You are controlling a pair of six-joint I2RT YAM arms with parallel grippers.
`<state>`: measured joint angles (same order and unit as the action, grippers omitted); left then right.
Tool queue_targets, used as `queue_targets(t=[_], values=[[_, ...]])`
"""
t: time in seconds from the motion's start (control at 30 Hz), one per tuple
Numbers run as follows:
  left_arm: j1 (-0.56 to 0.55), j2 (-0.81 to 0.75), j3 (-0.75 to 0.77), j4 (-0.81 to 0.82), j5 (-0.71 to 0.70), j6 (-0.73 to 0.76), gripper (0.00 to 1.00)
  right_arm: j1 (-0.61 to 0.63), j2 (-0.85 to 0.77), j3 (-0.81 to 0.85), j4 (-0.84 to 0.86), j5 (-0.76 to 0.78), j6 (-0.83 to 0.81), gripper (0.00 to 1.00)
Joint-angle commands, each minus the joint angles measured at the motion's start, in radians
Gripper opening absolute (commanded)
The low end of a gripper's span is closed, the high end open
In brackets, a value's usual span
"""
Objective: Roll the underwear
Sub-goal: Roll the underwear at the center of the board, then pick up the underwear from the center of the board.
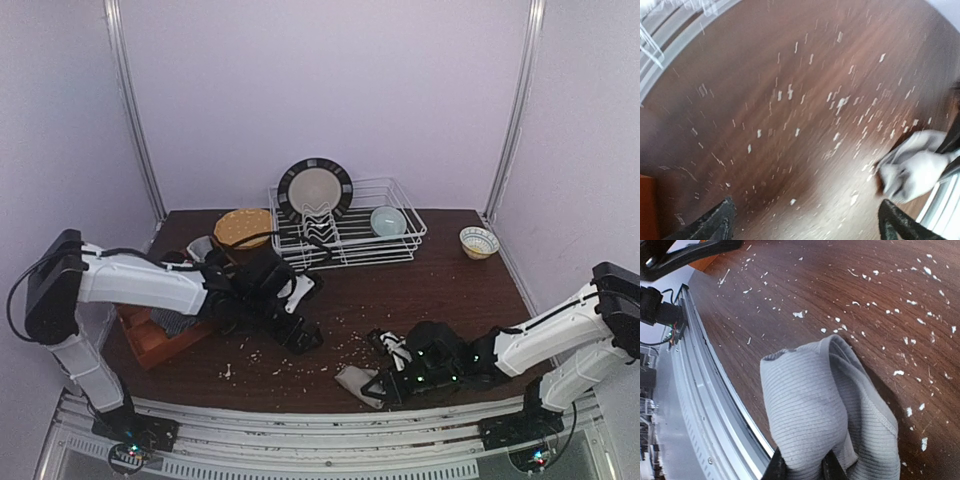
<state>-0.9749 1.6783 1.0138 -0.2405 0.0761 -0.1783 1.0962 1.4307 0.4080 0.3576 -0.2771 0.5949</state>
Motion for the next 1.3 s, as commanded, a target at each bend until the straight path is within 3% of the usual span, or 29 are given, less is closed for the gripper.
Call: queue_targets(t=[0.0,0.07,0.13,0.27,0.37,0.57,0.73,0.9,1.13,1.27], values=[[-0.188,-0.084,-0.061,0.211,-0.456,-0.059,0.98,-0.063,0.053,-0.095,0.024,-0.204,0.113,0.00],[-0.246,-0.093,-0.063,0.212,-0.539,-0.101,0.98,-0.089,0.071,-0.108,0.077,-0.246,0.138,0.00],[-0.267,-0.102,-0.091,0.230,-0.526,-0.205,0.98,-0.112,0.094,-0.120,0.132,-0.276,0.162,0.00],[-0.285,-0.124,-0.241,0.472,-0.371,-0.401,0.98,-0.162,0.153,-0.167,0.299,-0.321,0.246,0.00],[-0.285,-0.082,-0.221,0.425,-0.299,-0.529,0.98,-0.187,0.211,-0.189,0.420,-0.338,0.299,0.00],[-0.275,0.033,-0.075,0.248,-0.198,-0.657,0.82,-0.217,0.385,-0.209,0.723,-0.348,0.418,0.00],[-0.248,0.077,-0.073,0.278,-0.114,-0.783,0.62,-0.230,0.491,-0.210,0.876,-0.309,0.479,0.00],[-0.239,0.070,-0.133,0.330,-0.077,-0.898,0.48,-0.232,0.540,-0.200,0.937,-0.274,0.506,0.00],[-0.238,0.129,-0.151,0.461,0.002,-1.025,0.47,-0.232,0.547,-0.209,0.970,-0.231,0.525,0.00],[-0.238,0.184,-0.182,0.583,0.027,-1.111,0.56,-0.223,0.545,-0.211,0.963,-0.226,0.527,0.00]])
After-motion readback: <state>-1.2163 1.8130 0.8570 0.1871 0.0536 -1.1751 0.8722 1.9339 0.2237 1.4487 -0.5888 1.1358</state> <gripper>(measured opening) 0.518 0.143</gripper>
